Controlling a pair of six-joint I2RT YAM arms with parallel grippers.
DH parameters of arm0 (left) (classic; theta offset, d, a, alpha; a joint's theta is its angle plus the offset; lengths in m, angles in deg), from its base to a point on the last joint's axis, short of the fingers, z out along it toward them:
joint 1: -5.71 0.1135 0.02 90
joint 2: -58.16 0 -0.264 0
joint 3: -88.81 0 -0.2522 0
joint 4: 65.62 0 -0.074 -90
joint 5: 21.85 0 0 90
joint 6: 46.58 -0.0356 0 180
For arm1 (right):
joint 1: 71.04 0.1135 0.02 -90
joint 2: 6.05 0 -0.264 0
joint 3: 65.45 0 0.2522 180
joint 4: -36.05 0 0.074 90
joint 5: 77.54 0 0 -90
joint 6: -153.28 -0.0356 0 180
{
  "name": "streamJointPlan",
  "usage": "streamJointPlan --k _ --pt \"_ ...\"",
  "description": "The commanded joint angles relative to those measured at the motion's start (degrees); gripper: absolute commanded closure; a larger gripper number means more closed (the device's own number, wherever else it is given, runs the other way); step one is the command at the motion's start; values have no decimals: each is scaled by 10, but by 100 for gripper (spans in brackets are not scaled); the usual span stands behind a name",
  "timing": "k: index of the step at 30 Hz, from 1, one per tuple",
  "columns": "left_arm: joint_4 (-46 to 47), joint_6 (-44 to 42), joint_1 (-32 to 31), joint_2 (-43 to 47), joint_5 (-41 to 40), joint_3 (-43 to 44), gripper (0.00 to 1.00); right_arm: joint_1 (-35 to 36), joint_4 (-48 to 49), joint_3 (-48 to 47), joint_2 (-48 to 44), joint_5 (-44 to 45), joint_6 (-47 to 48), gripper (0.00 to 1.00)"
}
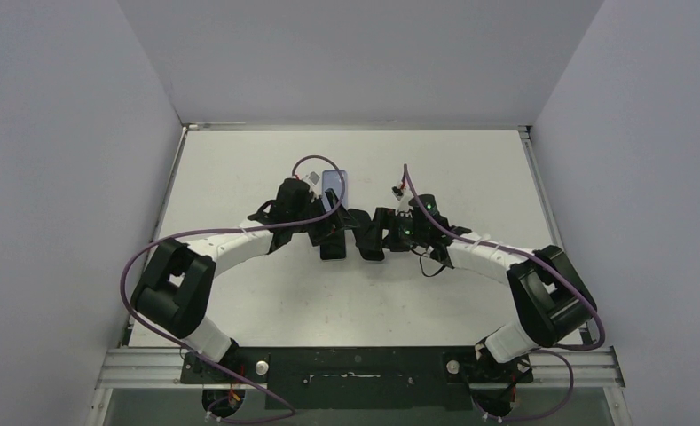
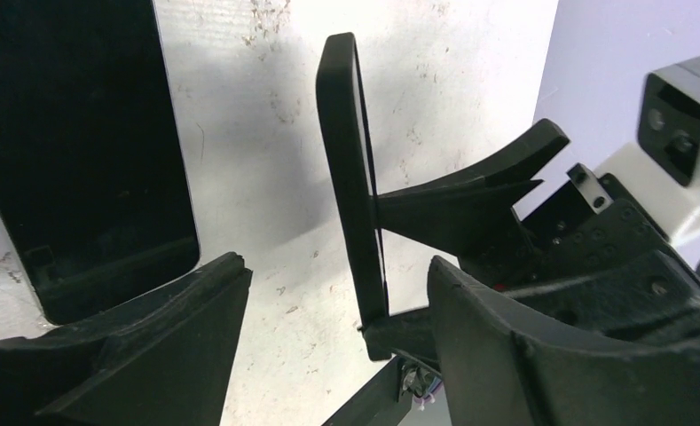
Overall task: Take the phone out of the phone case
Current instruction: Pick up the phone at the center of the board.
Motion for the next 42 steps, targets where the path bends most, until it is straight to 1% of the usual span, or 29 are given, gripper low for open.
streamJointPlan --k 1,4,10,14,15,17,19,21,23,25,26,28,30,33,39,42 --pt "40 14 -9 -8 -7 15 37 20 91 -1 -46 -18 -6 100" --pt "49 18 -9 -10 -10 14 45 32 97 1 -55 -13 -3 100" --pt "89 33 -5 7 -9 -4 70 56 92 -7 -68 -3 17 100" --pt "125 38 11 40 -4 -30 95 61 73 -20 -79 4 23 100" --pt "135 40 18 52 -4 -37 100 61 69 -24 -83 3 24 100" --pt "153 44 31 76 -4 -52 100 61 65 -30 -93 2 22 92" --pt "175 52 47 102 -2 -68 100 61 65 -35 -103 -1 17 76" --pt "199 62 59 127 0 -82 100 58 67 -37 -112 -5 10 53" --pt "216 73 71 149 0 -92 100 54 72 -37 -118 -15 2 35" --pt "231 83 79 168 -3 -100 100 49 80 -37 -121 -31 -8 24" --pt "242 91 82 176 -6 -106 100 46 85 -37 -123 -38 -15 20" --pt "271 115 85 187 -11 -119 100 40 101 -31 -128 -50 -32 16" --pt "305 153 86 193 -19 -133 100 36 119 -23 -135 -58 -49 14" --pt "354 198 86 196 -32 -143 100 35 138 -16 -141 -66 -67 15" --pt "425 266 79 205 -85 -161 100 37 214 6 -139 -89 -125 24" --pt "456 297 74 205 -108 -170 100 37 224 3 -134 -93 -131 28"
